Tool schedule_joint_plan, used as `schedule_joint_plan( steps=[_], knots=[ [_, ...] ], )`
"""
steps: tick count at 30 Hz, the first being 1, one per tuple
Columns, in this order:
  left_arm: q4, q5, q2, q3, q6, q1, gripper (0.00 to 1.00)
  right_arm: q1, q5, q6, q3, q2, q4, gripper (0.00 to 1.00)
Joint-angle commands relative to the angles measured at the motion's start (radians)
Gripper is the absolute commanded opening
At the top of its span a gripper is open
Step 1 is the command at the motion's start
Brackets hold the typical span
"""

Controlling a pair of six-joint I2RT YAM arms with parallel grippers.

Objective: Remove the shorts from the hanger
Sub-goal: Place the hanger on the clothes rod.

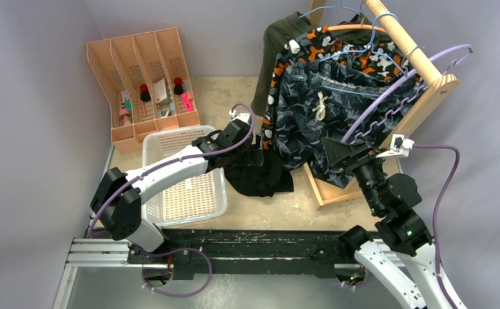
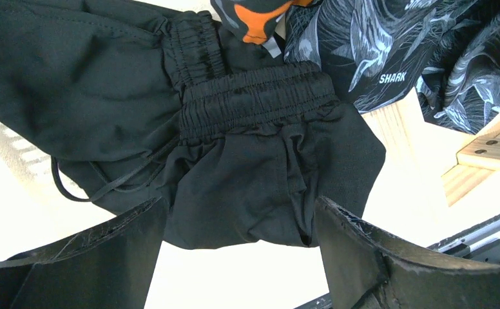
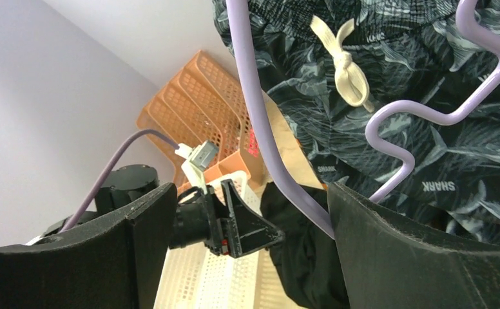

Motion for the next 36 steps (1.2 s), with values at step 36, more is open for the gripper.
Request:
schedule_joint_plan(
  steps=[36],
  knots=[
    [0.013, 0.017, -0.026, 0.055, -0.012, -0.006, 0.82, 0.008, 0.092, 0.164, 0.297, 0.137, -0.171, 0.97]
  ],
)
